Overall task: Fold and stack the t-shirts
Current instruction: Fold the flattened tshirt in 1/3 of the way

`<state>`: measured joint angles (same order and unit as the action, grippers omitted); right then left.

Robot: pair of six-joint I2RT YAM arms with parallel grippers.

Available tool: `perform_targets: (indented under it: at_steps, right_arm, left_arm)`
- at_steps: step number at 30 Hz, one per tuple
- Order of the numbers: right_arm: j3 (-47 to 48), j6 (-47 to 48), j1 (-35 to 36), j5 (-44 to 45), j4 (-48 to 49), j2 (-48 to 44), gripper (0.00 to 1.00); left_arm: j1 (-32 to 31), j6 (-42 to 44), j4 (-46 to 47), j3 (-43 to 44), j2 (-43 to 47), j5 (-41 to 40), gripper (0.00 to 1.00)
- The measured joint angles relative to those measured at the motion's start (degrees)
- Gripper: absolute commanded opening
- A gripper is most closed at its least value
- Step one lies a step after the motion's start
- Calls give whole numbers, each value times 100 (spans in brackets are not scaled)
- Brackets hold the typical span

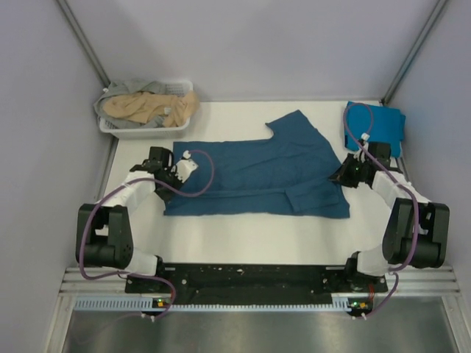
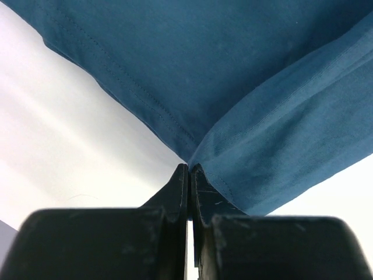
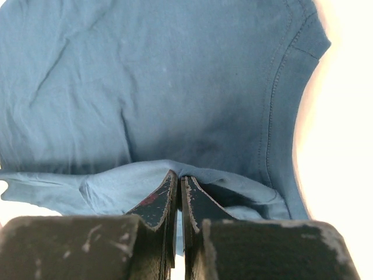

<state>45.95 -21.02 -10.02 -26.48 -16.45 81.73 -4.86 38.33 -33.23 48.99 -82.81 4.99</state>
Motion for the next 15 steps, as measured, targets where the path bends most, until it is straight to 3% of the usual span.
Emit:
perform_targets:
  at_steps: [7, 9, 12, 15]
  right_arm:
    - [48, 46, 22, 131, 17, 310, 0]
    - [125, 55, 42, 164, 15, 380, 7]
    - [256, 98, 66, 249, 28, 527, 19]
    - [411, 151, 85, 387, 28, 734, 28]
  left_arm:
    - [0, -85, 87, 258, -286, -17, 6]
    - [0, -103, 170, 291, -326, -17, 14]
    - [0, -149, 317, 315, -385, -46, 40]
    - [2, -225, 520, 319, -476, -201, 47]
